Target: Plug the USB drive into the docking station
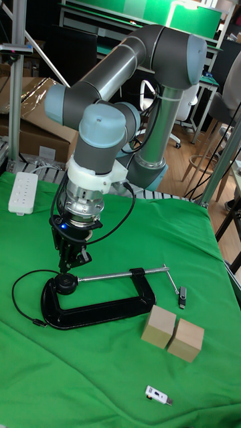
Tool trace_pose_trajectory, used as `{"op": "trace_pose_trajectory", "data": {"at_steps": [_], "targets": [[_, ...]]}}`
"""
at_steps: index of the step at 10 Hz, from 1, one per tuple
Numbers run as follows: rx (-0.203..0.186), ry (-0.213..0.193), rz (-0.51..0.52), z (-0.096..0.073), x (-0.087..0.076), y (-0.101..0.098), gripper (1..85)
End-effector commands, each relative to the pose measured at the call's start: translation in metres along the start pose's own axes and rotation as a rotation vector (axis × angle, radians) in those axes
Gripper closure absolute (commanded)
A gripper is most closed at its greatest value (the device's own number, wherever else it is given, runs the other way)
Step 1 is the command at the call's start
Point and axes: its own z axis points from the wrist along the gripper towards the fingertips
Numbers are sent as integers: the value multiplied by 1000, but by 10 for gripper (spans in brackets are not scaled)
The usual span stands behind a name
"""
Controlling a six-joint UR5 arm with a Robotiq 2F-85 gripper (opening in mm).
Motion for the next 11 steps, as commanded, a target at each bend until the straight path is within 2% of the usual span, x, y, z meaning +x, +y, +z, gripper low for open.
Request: {"op": "trace_pose_trajectory", "data": {"at_steps": [1,5,7,9,11], "targets": [[1,-3,14,-1,-1,-1,840],[-8,9,6,8,5,-10,840],[-14,-15,16,8,-3,-13,840],[14,-33,3,8,-9,-21,840],[31,13,11,5,1,-26,840]]}}
